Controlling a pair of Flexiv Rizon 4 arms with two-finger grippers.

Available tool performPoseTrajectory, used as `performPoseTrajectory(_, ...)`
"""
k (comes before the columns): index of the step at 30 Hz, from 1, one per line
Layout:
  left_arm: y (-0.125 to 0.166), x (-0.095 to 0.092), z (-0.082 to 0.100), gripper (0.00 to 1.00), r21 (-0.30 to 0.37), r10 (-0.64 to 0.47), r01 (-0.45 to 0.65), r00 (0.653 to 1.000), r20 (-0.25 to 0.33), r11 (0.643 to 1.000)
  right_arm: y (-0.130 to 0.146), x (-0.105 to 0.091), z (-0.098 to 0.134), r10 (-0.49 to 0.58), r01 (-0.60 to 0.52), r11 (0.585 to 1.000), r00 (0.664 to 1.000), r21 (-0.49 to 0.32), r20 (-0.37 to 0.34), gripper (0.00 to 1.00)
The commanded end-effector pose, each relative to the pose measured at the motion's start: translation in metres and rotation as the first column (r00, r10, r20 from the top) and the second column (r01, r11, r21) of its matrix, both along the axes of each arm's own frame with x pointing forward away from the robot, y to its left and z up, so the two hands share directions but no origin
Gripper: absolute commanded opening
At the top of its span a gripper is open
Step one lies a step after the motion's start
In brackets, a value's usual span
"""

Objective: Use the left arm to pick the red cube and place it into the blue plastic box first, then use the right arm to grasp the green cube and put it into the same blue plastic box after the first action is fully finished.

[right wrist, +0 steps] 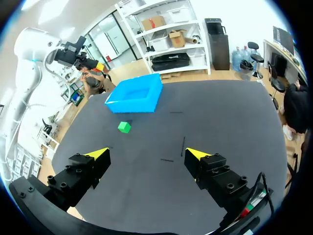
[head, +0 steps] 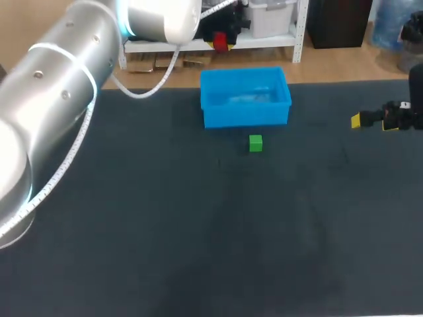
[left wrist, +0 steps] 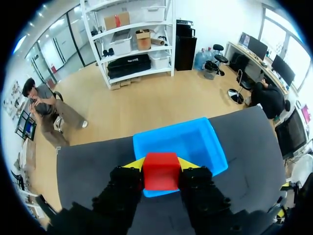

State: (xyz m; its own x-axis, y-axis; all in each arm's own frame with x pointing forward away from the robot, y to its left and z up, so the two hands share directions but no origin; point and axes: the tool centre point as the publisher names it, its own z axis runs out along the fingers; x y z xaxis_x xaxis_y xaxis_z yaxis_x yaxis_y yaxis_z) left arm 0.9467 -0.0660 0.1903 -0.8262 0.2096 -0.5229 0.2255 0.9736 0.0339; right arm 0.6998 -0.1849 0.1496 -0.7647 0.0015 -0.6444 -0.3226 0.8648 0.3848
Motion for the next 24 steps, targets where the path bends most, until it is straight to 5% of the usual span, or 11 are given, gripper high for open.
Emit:
performPoseTrajectory(1,-0.009,0.02,-0.001,0.0,0.039,0.01,-0.004,0.988,-0.156,0.999,0.0,0.0,0.0,0.0,0.0,1.0,1.0,-0.001,-0.001,1.0)
performPoseTrajectory(9,-0.012,0.021,-0.011,0.0,0.04,0.01,-0.003,0.986,-0.168,0.999,0.0,0.0,0.0,0.0,0.0,1.0,1.0,-0.001,-0.001,1.0)
performPoseTrajectory(12,-0.014,0.021,-0.015,0.0,-0.025,-0.023,0.019,0.987,-0.159,1.0,0.0,0.0,0.0,0.0,0.0,1.0,1.0,-0.001,-0.001,1.0)
performPoseTrajectory(24,-0.015,0.016,-0.035,0.0,-0.019,-0.026,0.023,0.985,-0.17,1.0,0.0,0.0,0.0,0.0,0.0,1.0,1.0,-0.001,-0.001,1.0)
